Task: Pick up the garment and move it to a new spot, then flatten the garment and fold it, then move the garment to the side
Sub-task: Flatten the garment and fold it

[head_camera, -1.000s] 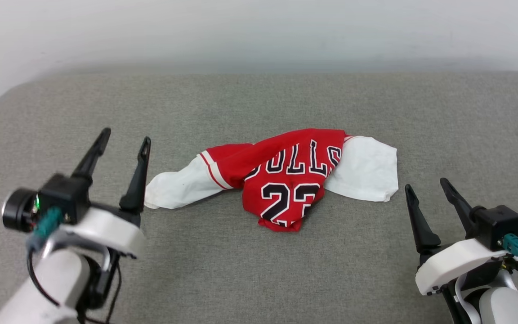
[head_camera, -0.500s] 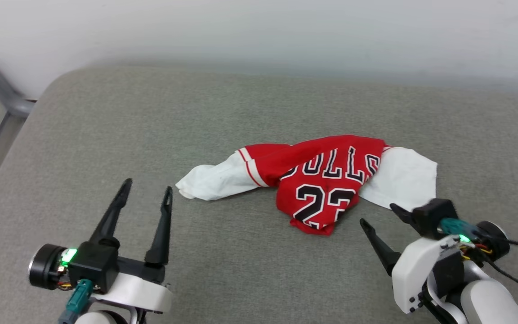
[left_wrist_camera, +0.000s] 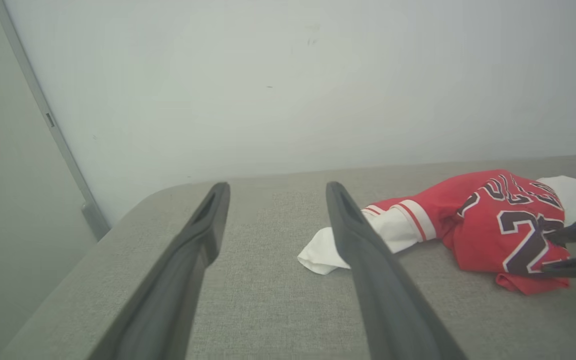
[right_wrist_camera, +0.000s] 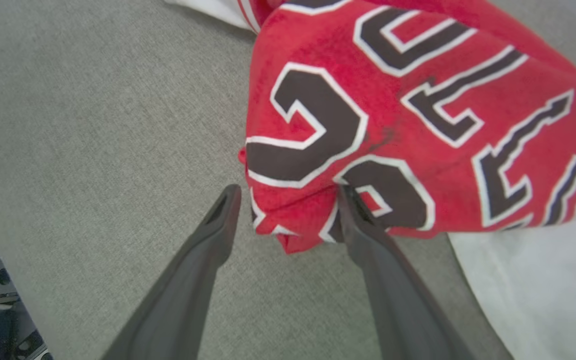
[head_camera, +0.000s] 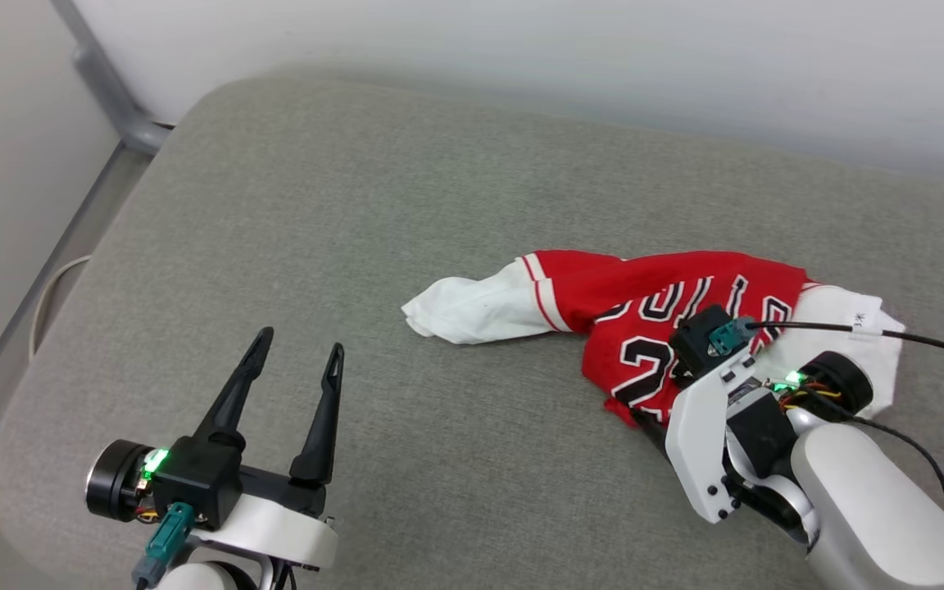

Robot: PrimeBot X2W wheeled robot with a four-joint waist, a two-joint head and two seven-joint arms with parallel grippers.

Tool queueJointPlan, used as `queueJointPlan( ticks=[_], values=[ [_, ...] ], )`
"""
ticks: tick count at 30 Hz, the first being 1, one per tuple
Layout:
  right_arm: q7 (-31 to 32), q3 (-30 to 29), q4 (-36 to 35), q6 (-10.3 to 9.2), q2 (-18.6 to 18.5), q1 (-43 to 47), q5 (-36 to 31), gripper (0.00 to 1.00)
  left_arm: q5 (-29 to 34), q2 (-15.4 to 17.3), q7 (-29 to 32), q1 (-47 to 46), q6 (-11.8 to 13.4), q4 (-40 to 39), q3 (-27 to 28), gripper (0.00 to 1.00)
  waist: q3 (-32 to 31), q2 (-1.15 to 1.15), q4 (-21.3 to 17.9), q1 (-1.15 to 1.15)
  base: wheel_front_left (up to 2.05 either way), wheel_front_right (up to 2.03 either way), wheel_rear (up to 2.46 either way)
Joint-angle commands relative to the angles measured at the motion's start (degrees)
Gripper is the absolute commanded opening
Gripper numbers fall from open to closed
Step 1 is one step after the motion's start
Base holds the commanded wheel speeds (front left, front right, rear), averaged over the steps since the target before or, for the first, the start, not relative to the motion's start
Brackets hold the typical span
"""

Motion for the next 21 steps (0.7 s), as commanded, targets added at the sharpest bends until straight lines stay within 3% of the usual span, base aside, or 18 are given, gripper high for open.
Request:
queueJointPlan(
  ticks=[1,7,8,9,16,21],
  values=[
    [-0.1,1.0,2.1,-0.06,-0.1,-1.5,-0.1,1.0,0.6,-0.7,-0.1,-0.4,-0.6,0.2,0.5,1.0,0.5,0.0,1.5,-0.01,0.0,0.0,0.0],
    [-1.2,5.0,10.2,-0.06,-0.9,-4.8,-0.6,1.0,1.9,-2.6,-0.1,0.3,-2.2,0.8,2.0,1.0,0.9,0.0,3.5,-0.01,0.0,0.0,0.0],
    [-1.4,5.5,11.3,-0.06,-0.8,-4.9,-0.2,0.56,2.1,-2.8,-0.1,0.5,-2.5,0.9,2.3,1.0,0.8,0.0,3.6,-0.01,0.0,0.0,0.0],
    [-1.5,6.1,12.2,-0.05,-0.9,-5.2,0.2,0.0,2.4,-2.9,-0.1,0.6,-2.7,1.0,2.6,1.0,0.7,0.0,3.7,-0.01,0.0,0.0,0.0],
    [-2.7,8.5,10.8,-0.04,-1.8,-4.8,6.1,0.0,3.7,-4.0,-0.1,2.0,-4.0,2.0,4.4,1.0,-2.0,0.0,2.0,-0.01,0.0,0.0,0.0],
    [2.4,8.2,4.9,-0.04,-3.1,-0.7,10.9,0.0,4.5,-4.3,-0.1,3.5,-4.6,2.2,5.2,1.0,-4.7,0.0,0.1,-0.01,0.0,0.0,0.0]
  ],
)
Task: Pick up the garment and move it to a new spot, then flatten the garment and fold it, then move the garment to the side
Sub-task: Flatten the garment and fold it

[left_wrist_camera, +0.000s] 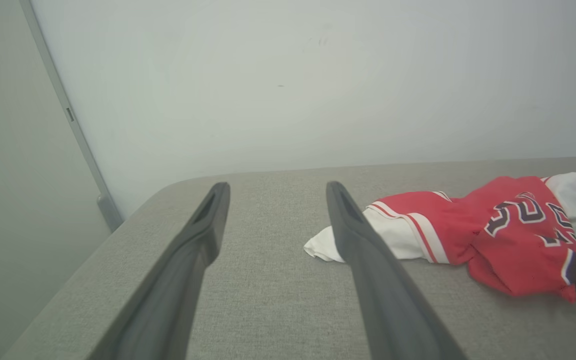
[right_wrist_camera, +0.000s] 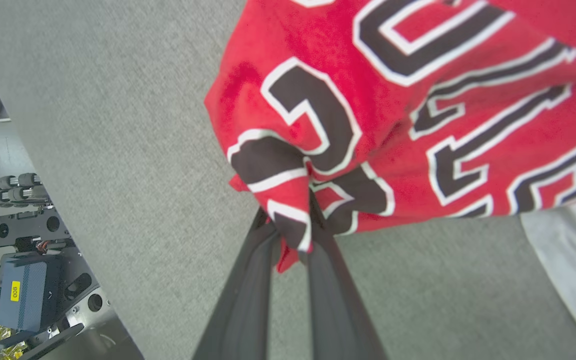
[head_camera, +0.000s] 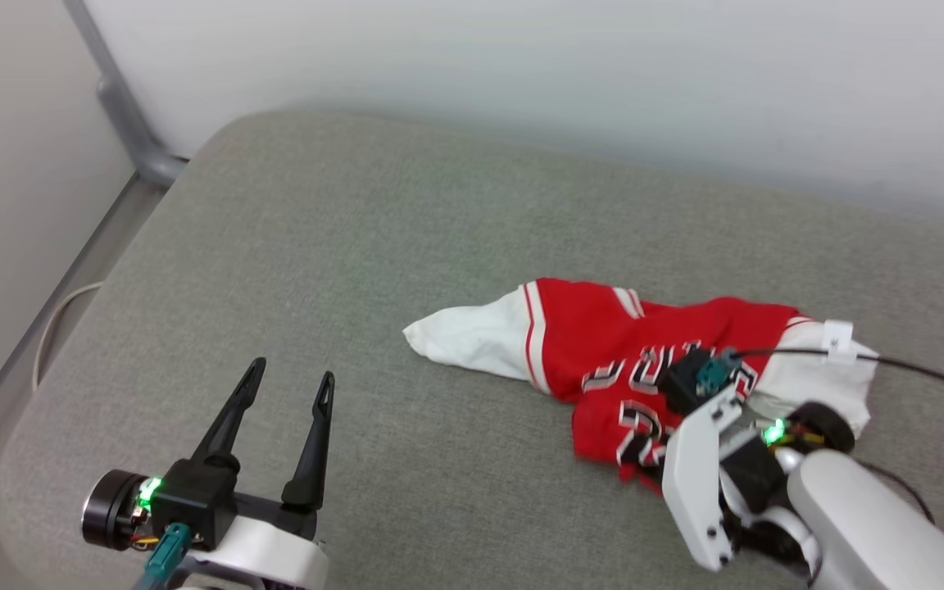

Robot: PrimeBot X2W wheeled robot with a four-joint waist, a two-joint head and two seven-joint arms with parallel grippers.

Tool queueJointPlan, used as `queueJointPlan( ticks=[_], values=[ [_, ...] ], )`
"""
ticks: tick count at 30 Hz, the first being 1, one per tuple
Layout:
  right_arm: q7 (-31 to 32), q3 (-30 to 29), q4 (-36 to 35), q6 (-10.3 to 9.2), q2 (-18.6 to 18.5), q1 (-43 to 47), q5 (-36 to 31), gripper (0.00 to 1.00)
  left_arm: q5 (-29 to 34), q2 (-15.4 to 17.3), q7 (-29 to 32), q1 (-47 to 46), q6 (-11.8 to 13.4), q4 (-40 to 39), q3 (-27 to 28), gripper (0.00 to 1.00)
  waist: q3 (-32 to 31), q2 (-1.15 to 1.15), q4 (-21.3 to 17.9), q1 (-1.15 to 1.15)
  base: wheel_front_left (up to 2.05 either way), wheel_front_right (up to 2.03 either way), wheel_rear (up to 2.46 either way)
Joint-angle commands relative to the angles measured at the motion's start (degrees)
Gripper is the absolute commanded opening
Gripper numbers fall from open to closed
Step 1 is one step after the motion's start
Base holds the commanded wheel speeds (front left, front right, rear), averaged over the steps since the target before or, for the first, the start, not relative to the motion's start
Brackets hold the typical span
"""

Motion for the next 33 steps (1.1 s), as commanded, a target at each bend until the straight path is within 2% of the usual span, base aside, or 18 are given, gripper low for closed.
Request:
queueJointPlan(
  ticks=[1,7,13,14,15,16,19,23,27,30,31,33],
  values=[
    [2.6,0.1,-2.2,-0.02,-0.8,2.8,0.8,0.0,0.4,-0.3,-0.1,1.1,-0.2,-0.1,0.4,1.0,-1.7,0.0,-1.4,0.0,0.0,0.0,0.0],
    [9.9,0.4,-10.4,-0.02,-1.0,11.7,0.6,0.0,1.0,-0.5,-0.1,2.5,-0.9,0.1,1.2,1.0,-3.3,0.0,-2.6,0.0,0.0,0.0,0.0],
    [11.3,-1.2,-12.3,-0.02,1.7,17.9,-1.3,0.0,1.3,-0.9,-0.1,3.3,-1.4,0.3,1.6,1.0,-3.8,0.0,-3.3,0.0,0.0,0.0,0.0],
    [10.8,-1.5,-12.0,-0.02,2.0,18.2,-2.2,0.44,1.4,-0.9,-0.1,3.2,-1.5,0.3,1.7,1.0,-3.8,0.0,-3.5,0.0,0.0,0.0,0.0],
    [10.6,-1.6,-11.9,-0.03,2.1,18.3,-2.8,0.64,1.5,-1.0,-0.1,3.2,-1.5,0.4,1.7,1.0,-3.9,0.0,-3.7,0.0,0.0,0.0,0.0],
    [10.1,-1.9,-11.9,-0.03,2.2,18.4,-3.6,1.0,1.5,-1.0,-0.1,3.2,-1.6,0.4,1.8,1.0,-3.9,0.0,-3.9,0.0,0.0,0.0,0.0],
    [9.3,-4.6,-12.8,-0.04,2.8,18.5,-3.7,1.0,1.8,-1.2,-0.1,3.1,-1.7,0.5,2.2,1.0,-3.9,0.0,-4.6,0.0,0.0,0.0,0.0],
    [9.7,-10.8,-16.4,-0.04,1.0,16.4,-4.4,1.0,1.9,-1.6,-0.1,2.7,-1.8,0.3,2.5,1.0,-3.6,0.0,-5.3,0.0,0.0,0.0,0.0],
    [13.3,-18.3,-20.2,-0.04,-0.9,15.4,-5.0,1.0,2.3,-2.1,-0.1,2.1,-2.1,0.2,2.8,1.0,-2.8,0.0,-5.6,0.0,0.0,0.0,0.0],
    [16.4,-23.5,-21.5,-0.04,-3.0,14.3,-8.0,1.0,2.3,-2.5,-0.1,1.7,-2.3,0.1,2.9,1.0,-1.9,0.0,-5.4,0.0,0.0,0.0,0.0],
    [17.6,-28.3,-20.9,-0.03,-2.6,13.2,-10.0,1.0,2.3,-2.6,-0.1,0.7,-2.6,0.1,2.9,1.0,-0.8,0.0,-4.9,0.0,0.0,0.0,0.0],
    [17.7,-29.7,-20.4,-0.03,-2.4,12.8,-10.6,1.0,2.4,-2.8,-0.1,0.4,-2.6,0.1,2.9,1.0,-0.4,0.0,-4.7,0.0,0.0,0.0,0.0]
  ],
)
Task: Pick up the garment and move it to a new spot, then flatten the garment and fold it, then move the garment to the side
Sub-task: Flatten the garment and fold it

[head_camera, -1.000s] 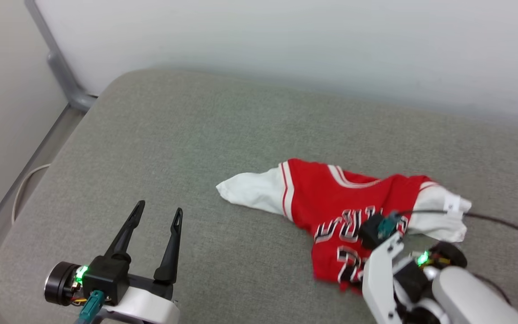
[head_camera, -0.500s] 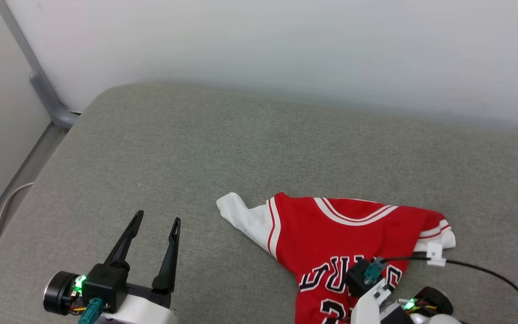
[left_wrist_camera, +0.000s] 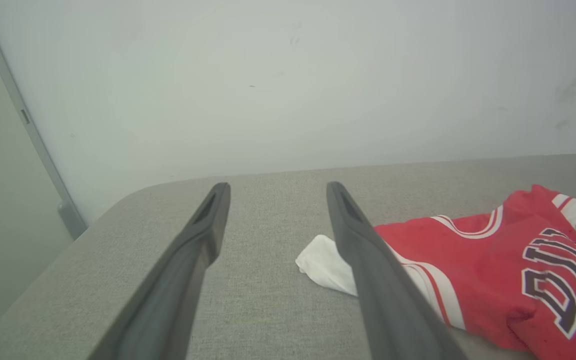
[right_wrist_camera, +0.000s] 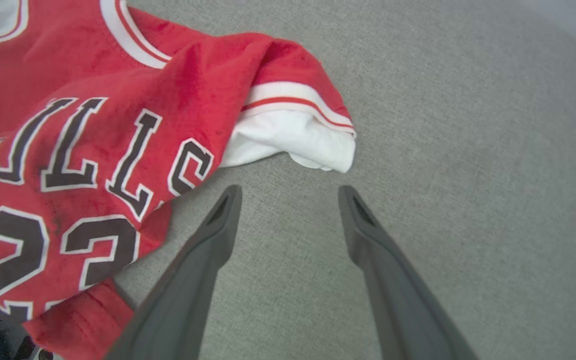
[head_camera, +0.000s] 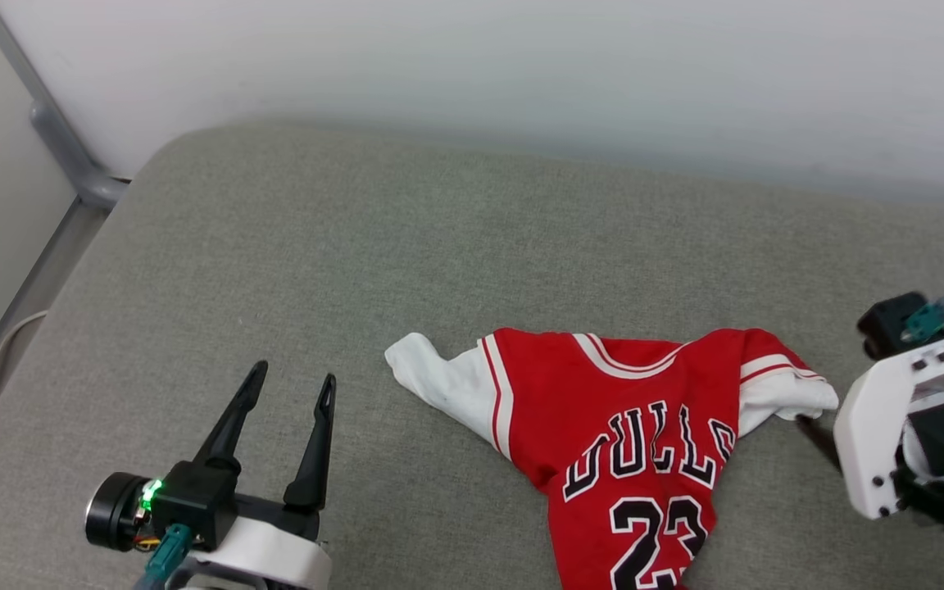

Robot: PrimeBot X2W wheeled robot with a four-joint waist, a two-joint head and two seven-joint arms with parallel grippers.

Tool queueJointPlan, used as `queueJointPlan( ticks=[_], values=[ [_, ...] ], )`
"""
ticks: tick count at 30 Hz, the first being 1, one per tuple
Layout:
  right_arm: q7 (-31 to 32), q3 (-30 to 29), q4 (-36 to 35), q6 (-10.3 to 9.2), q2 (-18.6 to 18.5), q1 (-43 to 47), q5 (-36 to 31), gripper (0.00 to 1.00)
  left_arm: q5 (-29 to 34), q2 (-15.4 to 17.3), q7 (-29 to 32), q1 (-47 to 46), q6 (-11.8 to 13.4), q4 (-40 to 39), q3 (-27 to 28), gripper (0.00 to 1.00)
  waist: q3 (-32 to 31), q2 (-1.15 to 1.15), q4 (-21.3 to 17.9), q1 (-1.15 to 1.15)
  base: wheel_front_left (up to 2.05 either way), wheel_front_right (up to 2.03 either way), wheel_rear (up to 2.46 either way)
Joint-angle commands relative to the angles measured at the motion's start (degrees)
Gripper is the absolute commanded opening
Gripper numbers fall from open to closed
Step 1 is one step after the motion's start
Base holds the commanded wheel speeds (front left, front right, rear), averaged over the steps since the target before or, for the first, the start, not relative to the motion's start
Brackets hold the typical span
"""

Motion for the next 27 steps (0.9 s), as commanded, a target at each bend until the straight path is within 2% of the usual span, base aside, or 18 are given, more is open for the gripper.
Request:
queueJointPlan(
  ticks=[1,2,7,18,19,20,21,27],
  values=[
    [0.0,-1.1,0.8,-0.04,0.3,-1.1,-0.9,1.0,0.2,-0.1,-0.1,-1.2,-0.1,-0.1,0.3,1.0,0.9,0.0,0.5,0.0,0.0,0.0,0.0],
    [-0.7,-3.6,3.9,-0.05,0.9,-2.8,-2.4,1.0,0.3,-0.2,-0.1,-2.0,-0.4,0.0,0.3,1.0,2.2,0.0,1.2,0.0,0.0,0.0,0.0],
    [-2.9,-5.9,9.9,-0.05,1.9,-5.7,-4.4,1.0,0.5,-0.4,-0.1,-3.4,-0.9,0.3,0.1,1.0,4.5,0.0,2.5,0.0,0.0,0.0,0.0],
    [-8.4,-5.0,21.3,-0.04,3.9,-9.1,-5.6,1.0,0.6,-0.6,-0.1,-5.6,-1.4,0.6,0.0,1.0,8.3,0.0,4.6,0.0,0.0,0.0,0.0],
    [-8.8,-4.8,22.2,-0.04,4.0,-9.1,-5.4,0.78,0.7,-0.7,-0.1,-5.5,-1.5,0.7,0.0,1.0,8.3,0.0,4.6,0.0,0.0,0.0,0.0],
    [-9.2,-4.8,22.8,-0.05,3.8,-9.2,-5.4,0.29,0.7,-0.8,-0.1,-5.4,-1.5,0.8,0.1,1.0,8.4,0.0,4.5,0.0,0.0,0.0,0.0],
    [-9.7,-4.9,23.4,-0.05,3.4,-9.5,-5.6,0.0,0.7,-0.8,-0.1,-5.4,-1.5,0.9,0.2,1.0,8.3,0.0,4.4,0.0,0.0,0.0,0.0],
    [-10.7,-5.2,24.6,-0.07,-0.7,-10.2,-4.9,0.0,1.0,-1.1,-0.1,-4.9,-1.6,1.4,0.7,1.0,6.7,0.0,2.9,0.0,0.0,0.0,0.0]
  ],
)
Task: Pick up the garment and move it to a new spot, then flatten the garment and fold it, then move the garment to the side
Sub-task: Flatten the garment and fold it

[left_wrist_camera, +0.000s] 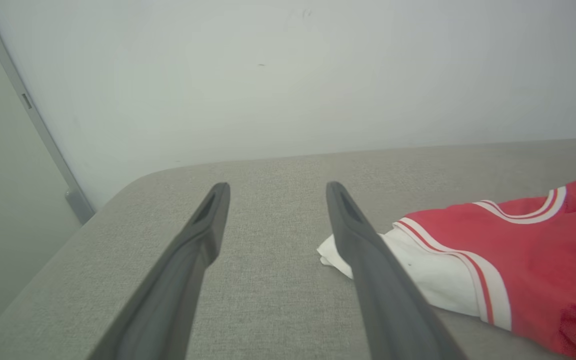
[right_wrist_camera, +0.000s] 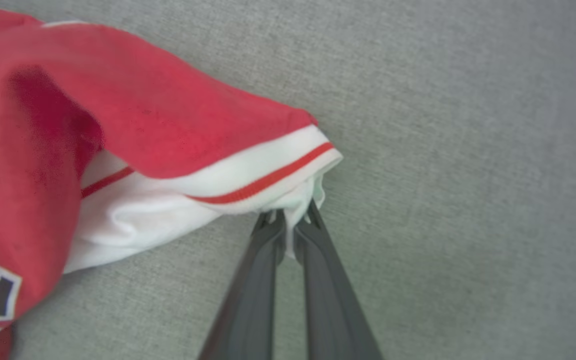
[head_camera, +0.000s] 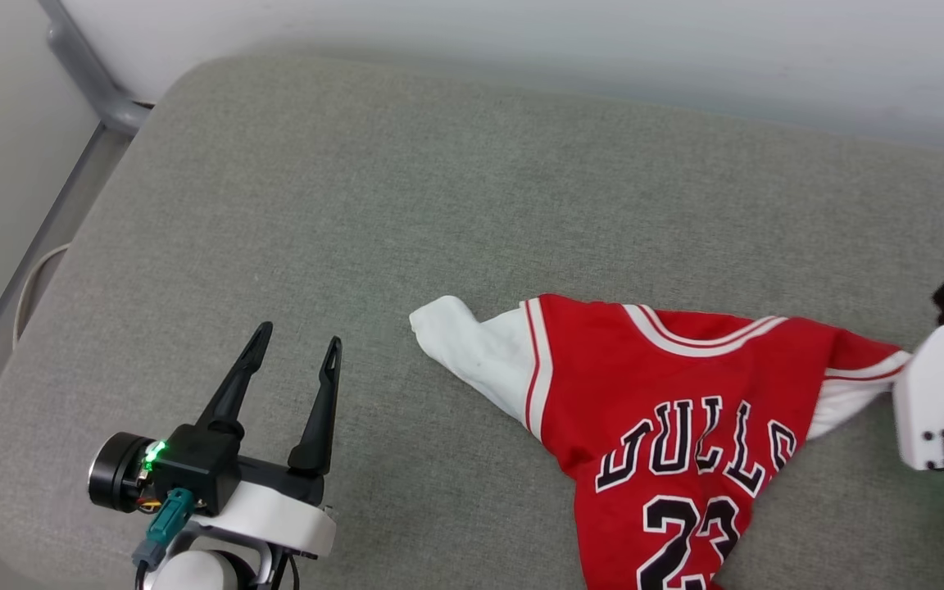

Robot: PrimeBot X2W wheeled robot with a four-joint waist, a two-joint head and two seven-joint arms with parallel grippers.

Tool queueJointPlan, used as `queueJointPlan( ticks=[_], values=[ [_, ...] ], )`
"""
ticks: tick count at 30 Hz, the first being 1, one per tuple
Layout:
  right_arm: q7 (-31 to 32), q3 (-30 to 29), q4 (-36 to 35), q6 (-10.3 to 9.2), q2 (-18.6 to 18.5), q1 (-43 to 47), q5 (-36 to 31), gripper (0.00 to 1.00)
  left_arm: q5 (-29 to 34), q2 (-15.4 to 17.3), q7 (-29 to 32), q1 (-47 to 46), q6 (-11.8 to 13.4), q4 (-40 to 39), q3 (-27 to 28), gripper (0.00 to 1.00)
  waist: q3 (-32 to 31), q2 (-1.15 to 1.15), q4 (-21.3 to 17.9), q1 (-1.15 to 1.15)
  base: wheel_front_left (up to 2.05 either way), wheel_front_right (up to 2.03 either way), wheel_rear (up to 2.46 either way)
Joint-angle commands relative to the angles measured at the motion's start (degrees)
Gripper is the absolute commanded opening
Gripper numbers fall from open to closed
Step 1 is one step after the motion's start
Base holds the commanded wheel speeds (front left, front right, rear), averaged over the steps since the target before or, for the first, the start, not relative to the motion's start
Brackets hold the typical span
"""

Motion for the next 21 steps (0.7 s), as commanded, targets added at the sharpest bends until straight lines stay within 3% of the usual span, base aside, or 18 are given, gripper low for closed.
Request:
queueJointPlan(
  ticks=[1,12,15,16,17,21],
  values=[
    [0.3,-0.3,0.0,-0.1,-2.0,0.0,0.3,0.0,0.4,-0.3,-0.1,0.3,-0.1,0.0,0.2,1.0,-0.9,0.0,-0.7,-0.01,0.0,0.0,0.0],
    [6.8,1.6,-2.5,-0.1,-15.5,2.2,1.4,0.0,0.7,-0.7,-0.1,0.6,-0.3,-0.8,0.7,1.0,-0.9,0.0,-2.5,-0.01,0.0,0.0,0.0],
    [6.6,2.2,-1.0,-0.09,-16.7,2.5,0.5,0.0,0.8,-0.7,-0.1,-0.2,-0.3,-0.7,0.4,1.0,-0.3,0.0,-2.7,-0.01,0.0,0.0,0.0],
    [6.1,2.3,-0.5,-0.09,-16.6,2.4,0.4,0.43,0.9,-0.8,-0.1,-0.3,-0.3,-0.7,0.3,1.0,-0.1,0.0,-2.7,-0.01,0.0,0.0,0.0],
    [5.5,1.9,0.4,-0.1,-16.5,2.0,0.3,1.0,0.9,-0.8,-0.1,-0.4,-0.3,-0.6,0.3,1.0,0.0,0.0,-2.8,-0.01,0.0,0.0,0.0],
    [2.1,1.9,1.8,-0.09,-13.8,0.5,-0.4,1.0,1.0,-0.6,-0.1,-0.3,-0.3,-0.3,0.6,1.0,-0.6,0.0,-3.9,-0.01,0.0,0.0,0.0]
  ],
)
